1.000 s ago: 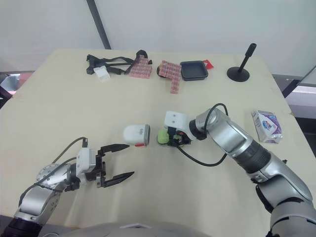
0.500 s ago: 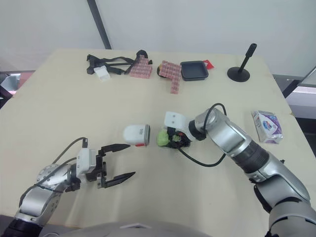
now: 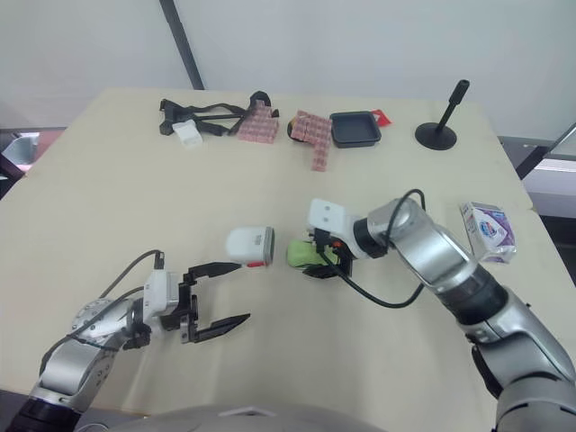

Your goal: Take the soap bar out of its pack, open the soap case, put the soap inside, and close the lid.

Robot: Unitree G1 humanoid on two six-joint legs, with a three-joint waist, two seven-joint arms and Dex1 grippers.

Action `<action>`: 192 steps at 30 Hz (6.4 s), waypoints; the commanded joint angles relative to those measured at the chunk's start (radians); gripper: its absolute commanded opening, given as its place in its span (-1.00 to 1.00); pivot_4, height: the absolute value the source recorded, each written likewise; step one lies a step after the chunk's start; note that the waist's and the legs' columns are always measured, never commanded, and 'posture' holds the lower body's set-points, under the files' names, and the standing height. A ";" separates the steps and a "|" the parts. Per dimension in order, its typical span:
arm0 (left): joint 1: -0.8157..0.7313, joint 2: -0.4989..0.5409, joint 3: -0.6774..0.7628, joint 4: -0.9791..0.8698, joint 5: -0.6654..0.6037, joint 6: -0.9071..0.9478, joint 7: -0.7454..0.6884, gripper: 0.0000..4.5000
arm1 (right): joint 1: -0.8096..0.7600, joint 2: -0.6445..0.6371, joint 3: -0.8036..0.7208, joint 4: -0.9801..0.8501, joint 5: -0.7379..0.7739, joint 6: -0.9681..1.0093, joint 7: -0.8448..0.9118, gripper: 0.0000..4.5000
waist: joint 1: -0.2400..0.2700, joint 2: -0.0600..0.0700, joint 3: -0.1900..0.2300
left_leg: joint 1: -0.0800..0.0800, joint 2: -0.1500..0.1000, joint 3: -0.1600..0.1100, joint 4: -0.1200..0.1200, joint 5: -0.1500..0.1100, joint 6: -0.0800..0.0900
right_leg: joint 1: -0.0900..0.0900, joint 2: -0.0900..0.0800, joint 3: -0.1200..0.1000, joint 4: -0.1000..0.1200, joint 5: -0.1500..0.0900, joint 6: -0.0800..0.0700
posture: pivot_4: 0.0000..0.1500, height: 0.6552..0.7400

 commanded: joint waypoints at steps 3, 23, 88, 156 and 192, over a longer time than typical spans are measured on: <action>-0.020 -0.009 0.032 0.000 -0.015 -0.023 0.018 1.00 | 0.183 -0.015 -0.209 -0.114 0.141 -0.139 0.026 0.98 | 0.001 0.000 0.000 | 0.000 0.000 0.000 0.000 0.000 0.000 | 0.000 0.000 0.000 0.000 0.000 0.000 | 1.00 1.00; -0.648 0.070 -0.088 0.543 0.129 0.033 -0.290 1.00 | 0.721 -0.004 -0.330 -0.162 0.148 -0.623 0.016 0.98 | -0.007 -0.002 -0.002 | 0.000 0.000 0.000 0.001 -0.003 0.008 | 0.000 -0.001 0.000 0.001 0.000 -0.001 | 1.00 1.00; -0.801 -0.025 -0.142 0.810 0.283 -0.135 -0.365 1.00 | 0.964 0.154 -0.353 -0.159 0.117 -0.849 -0.227 0.98 | -0.004 -0.003 -0.002 | -0.002 -0.002 -0.001 0.000 -0.004 0.011 | -0.001 -0.004 -0.002 -0.001 0.000 -0.001 | 1.00 1.00; -0.454 0.085 -0.135 0.338 0.153 -0.054 -0.333 0.54 | -0.025 0.074 0.013 0.249 -0.084 -0.277 -0.001 1.00 | -0.004 -0.003 -0.001 | -0.002 -0.002 0.000 0.000 -0.003 0.009 | -0.003 -0.003 -0.002 0.001 -0.001 -0.001 | 1.00 1.00; -0.465 0.081 -0.145 0.357 0.158 -0.064 -0.338 0.54 | 0.055 0.059 0.008 0.172 -0.119 -0.182 -0.028 1.00 | 0.000 -0.004 -0.001 | -0.002 -0.002 0.001 0.000 0.000 0.004 | -0.004 -0.003 -0.001 0.002 0.000 -0.001 | 1.00 1.00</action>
